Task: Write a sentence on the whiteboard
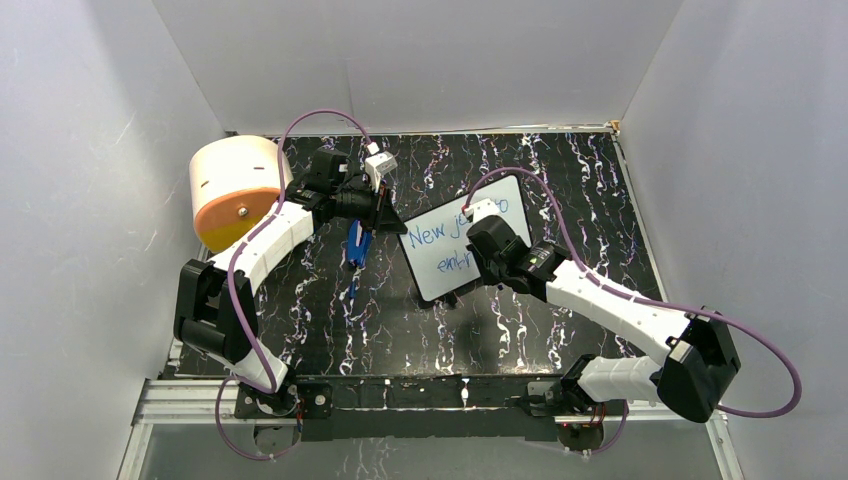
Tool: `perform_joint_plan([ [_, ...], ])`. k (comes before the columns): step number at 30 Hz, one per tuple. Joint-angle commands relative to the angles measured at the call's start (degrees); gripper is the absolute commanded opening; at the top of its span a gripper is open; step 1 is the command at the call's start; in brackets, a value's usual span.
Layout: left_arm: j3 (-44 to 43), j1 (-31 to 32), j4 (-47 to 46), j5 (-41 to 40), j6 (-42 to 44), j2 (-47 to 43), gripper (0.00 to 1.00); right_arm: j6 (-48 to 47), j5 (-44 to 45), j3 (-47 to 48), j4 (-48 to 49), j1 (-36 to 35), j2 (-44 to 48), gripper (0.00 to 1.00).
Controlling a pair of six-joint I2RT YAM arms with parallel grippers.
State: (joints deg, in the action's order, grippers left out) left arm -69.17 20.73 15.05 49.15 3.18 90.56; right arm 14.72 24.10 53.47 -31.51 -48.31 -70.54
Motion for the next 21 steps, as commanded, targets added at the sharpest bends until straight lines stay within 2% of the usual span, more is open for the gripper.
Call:
perform_joint_plan([
  [1, -0.9, 0.0, 2.9, -1.2, 2.3, 0.7, 0.0, -1.1, -0.7, -0.4, 1.7, 0.9, 0.8, 0.0],
  [21, -0.9, 0.0, 3.0, -1.2, 2.5, 0.4, 0.0, -1.0, -1.0, -1.8, 2.5, 1.4, 1.3, 0.0],
])
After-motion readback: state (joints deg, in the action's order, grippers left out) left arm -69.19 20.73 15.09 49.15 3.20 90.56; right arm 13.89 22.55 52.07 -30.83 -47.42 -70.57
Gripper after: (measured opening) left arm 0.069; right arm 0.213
